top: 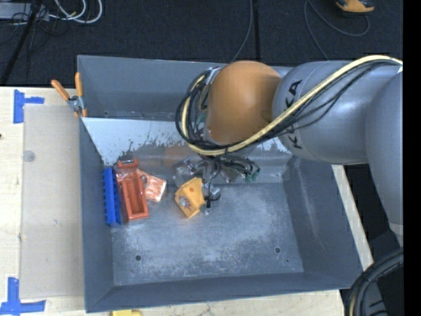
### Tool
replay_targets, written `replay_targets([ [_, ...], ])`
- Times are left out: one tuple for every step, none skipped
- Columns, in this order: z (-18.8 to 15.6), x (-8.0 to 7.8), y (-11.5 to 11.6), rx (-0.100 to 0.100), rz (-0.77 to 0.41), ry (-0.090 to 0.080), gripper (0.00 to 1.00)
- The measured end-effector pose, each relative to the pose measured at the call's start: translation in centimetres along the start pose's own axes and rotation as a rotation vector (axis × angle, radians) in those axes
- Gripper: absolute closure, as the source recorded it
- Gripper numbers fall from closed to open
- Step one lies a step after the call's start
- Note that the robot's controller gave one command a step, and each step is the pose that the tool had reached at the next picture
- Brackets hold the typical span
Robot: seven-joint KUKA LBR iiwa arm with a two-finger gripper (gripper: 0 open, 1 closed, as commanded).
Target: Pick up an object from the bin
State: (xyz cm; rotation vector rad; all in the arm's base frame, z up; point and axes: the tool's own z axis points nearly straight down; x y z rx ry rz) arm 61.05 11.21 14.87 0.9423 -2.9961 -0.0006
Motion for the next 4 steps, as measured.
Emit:
replay_targets([
  [0.0, 0.0, 0.0, 0.000, 0.000, 0.000, 1.00],
  [-3.5, 0.5, -0.8, -0.001, -0.017, 0.002, 1.00],
  [-9.4, 0.6, -1.3, -0.002, -0.040, 0.002, 1.00],
  [-20.1, 0.5, 2.5, -0.002, -0.045, -0.001, 1.00],
])
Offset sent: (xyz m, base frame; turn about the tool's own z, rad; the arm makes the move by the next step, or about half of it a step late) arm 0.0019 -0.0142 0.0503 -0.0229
